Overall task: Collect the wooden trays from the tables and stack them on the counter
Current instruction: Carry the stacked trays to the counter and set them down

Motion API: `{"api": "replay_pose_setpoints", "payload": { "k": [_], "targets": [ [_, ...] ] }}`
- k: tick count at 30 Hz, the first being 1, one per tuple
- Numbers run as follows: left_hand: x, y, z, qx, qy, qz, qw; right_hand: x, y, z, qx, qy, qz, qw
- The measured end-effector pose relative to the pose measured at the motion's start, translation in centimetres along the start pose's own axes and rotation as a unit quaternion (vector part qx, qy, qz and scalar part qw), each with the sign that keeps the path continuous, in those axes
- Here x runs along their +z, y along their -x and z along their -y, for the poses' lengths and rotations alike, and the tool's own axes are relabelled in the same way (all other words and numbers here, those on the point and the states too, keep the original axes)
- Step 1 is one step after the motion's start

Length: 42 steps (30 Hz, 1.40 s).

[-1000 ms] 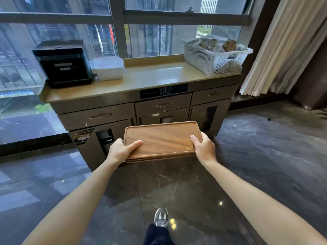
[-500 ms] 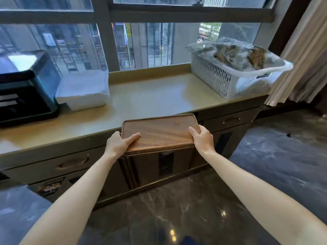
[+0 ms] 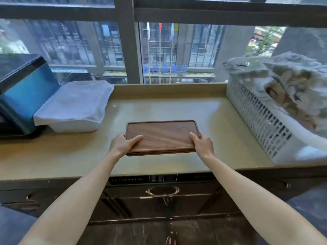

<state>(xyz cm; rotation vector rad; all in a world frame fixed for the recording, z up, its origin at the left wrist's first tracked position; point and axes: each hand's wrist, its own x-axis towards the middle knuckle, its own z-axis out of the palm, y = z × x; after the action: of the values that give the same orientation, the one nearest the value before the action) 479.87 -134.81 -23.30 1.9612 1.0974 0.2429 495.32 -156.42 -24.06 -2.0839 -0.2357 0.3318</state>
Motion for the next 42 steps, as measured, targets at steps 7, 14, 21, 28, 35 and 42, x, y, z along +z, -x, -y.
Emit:
{"api": "replay_pose_setpoints", "payload": {
  "k": [7,14,21,28,35,42],
  "targets": [
    [2.2,-6.5,-2.1,-0.048,-0.005,-0.021,0.999,1.4,-9.0,1.1,-0.016,0.012,0.043,0.999],
    [3.5,-13.5,-3.5,-0.071,-0.017,-0.022,0.997,3.1,-15.4,2.0,-0.015,-0.005,0.070,0.997],
    [4.1,-20.0,-4.9,-0.060,-0.038,-0.020,0.997,5.0,-20.7,2.6,0.002,-0.016,0.088,0.996],
    [4.8,-24.9,-5.7,-0.058,-0.033,-0.002,0.998,7.1,-24.9,3.3,0.008,0.001,0.076,0.997],
    [5.4,-27.8,-6.9,-0.038,-0.038,0.000,0.999,8.2,-27.5,3.9,0.021,0.025,0.042,0.999],
    [5.8,-29.2,-7.4,-0.053,-0.048,-0.002,0.997,9.0,-28.5,4.4,0.042,0.032,0.030,0.998]
  ]
}}
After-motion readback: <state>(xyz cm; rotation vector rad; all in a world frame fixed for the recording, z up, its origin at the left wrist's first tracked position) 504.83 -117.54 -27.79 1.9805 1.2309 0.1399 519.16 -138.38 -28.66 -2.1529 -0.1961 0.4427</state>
